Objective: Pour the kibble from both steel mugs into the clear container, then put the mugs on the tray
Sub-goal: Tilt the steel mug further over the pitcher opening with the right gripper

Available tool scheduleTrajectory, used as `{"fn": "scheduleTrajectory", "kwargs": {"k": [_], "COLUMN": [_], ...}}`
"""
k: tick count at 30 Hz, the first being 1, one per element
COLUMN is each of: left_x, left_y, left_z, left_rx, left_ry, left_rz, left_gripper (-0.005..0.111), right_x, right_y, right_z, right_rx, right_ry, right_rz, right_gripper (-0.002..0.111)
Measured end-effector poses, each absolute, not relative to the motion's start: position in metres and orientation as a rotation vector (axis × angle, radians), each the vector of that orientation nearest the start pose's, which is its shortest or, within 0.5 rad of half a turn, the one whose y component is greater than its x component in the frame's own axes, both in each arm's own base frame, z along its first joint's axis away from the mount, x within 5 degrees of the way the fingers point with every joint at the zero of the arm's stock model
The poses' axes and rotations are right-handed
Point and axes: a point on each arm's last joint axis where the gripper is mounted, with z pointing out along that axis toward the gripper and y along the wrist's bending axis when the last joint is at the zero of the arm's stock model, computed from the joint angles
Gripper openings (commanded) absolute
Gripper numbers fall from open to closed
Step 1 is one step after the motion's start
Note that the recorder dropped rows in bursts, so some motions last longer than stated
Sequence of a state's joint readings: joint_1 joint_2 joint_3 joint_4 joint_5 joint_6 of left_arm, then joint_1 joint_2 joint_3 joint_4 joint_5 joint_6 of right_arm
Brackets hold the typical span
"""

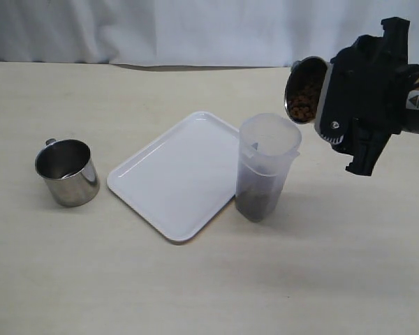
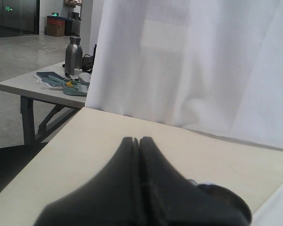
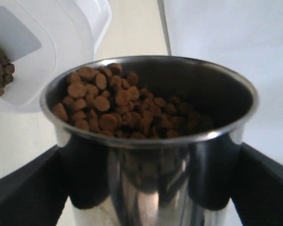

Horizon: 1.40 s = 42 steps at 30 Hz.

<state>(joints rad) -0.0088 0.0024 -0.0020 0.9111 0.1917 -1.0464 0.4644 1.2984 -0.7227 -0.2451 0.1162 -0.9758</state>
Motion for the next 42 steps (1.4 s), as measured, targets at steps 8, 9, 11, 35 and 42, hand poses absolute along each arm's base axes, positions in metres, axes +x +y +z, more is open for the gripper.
{"fn": "scheduleTrajectory", "kwargs": {"k": [8,9,11,35,42], "left_x": [0.056,0.056,0.056,0.056,0.056], "left_y": [0.013,0.013,0.013,0.013,0.013], "left_z": [0.203,0.203,0.203,0.203,0.203], "left_rx": [-0.225,-0.225,-0.225,-0.225,-0.225], "left_ry": [1.586,1.586,1.586,1.586,1.586], "left_rz": [0.002,0.002,0.002,0.002,0.002], "left_gripper": [0.0,0.0,0.0,0.0,0.0], "right_x": [0.235,0.235,0.235,0.241,0.243], "right_y": [0.133,0.133,0.133,0.129,0.129], "right_z": [0.258,0.258,0.258,0.269,0.273], "right_rx": [-1.673,-1.675,-1.682,-1.845,-1.848], "right_ry": [1.42,1.419,1.409,1.326,1.299], "right_rz": [-0.431,-0.432,-0.439,-0.595,-0.619], "right_gripper": [0.005,0.005,0.005,0.005,0.005]}}
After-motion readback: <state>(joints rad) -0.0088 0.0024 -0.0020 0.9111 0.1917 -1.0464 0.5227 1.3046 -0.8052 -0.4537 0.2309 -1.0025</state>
